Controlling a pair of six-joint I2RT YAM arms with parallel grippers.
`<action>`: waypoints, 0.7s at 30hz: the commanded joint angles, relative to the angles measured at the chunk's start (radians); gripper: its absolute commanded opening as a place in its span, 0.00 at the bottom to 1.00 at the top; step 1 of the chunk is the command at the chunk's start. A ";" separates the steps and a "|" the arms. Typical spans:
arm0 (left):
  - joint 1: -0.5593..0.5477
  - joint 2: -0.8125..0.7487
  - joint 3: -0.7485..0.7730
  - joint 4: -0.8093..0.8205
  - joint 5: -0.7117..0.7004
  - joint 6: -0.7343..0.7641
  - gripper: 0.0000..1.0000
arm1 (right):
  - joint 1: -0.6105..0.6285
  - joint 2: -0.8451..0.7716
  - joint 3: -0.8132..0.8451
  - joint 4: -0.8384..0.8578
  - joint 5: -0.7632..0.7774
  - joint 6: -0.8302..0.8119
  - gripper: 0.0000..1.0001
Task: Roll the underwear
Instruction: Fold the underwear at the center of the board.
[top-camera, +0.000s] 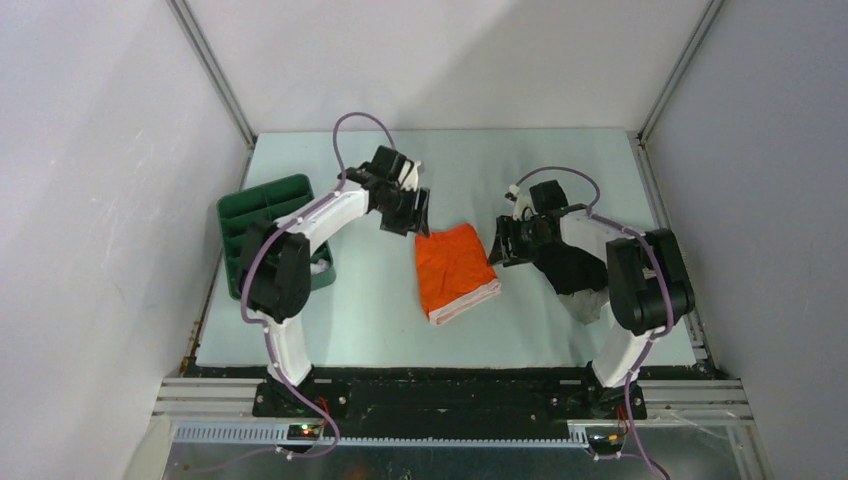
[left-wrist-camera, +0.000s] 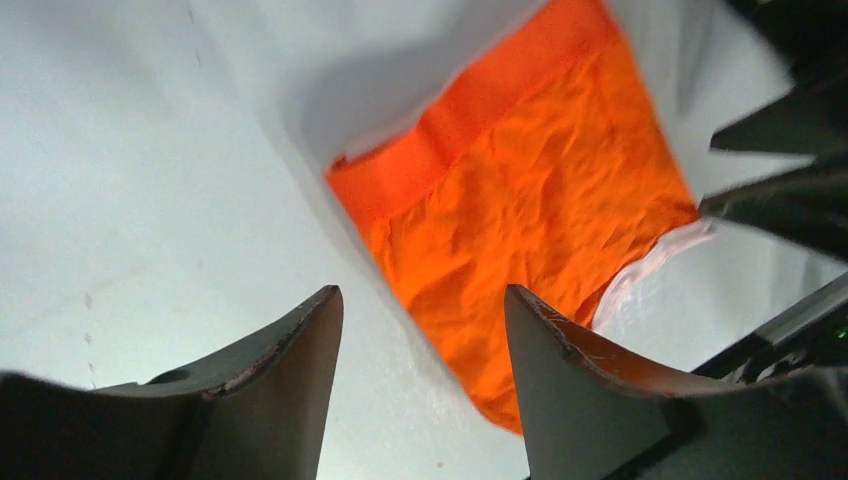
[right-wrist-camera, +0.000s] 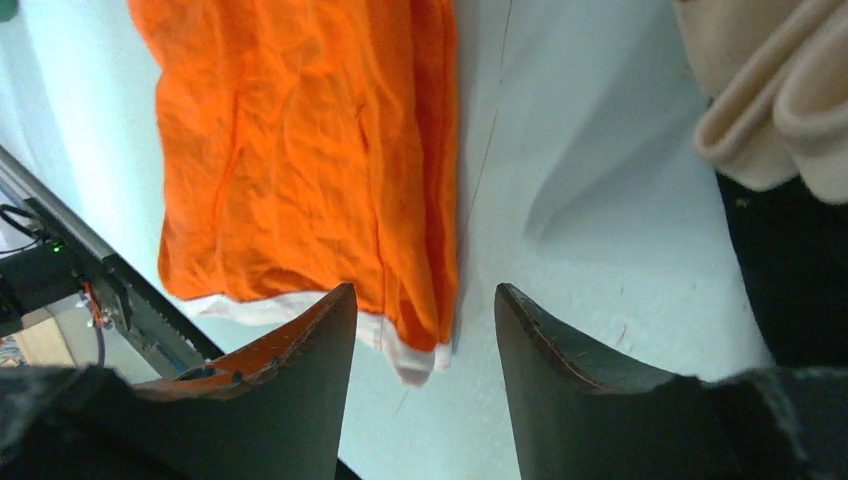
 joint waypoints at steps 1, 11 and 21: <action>-0.013 -0.062 -0.096 0.020 0.008 0.024 0.67 | 0.037 0.071 0.046 0.024 0.079 0.033 0.53; -0.004 0.207 0.099 -0.010 -0.044 0.051 0.35 | 0.078 0.082 -0.007 0.005 0.265 0.083 0.21; -0.013 0.408 0.348 -0.040 -0.027 0.076 0.07 | 0.136 0.024 -0.082 0.042 0.274 0.074 0.40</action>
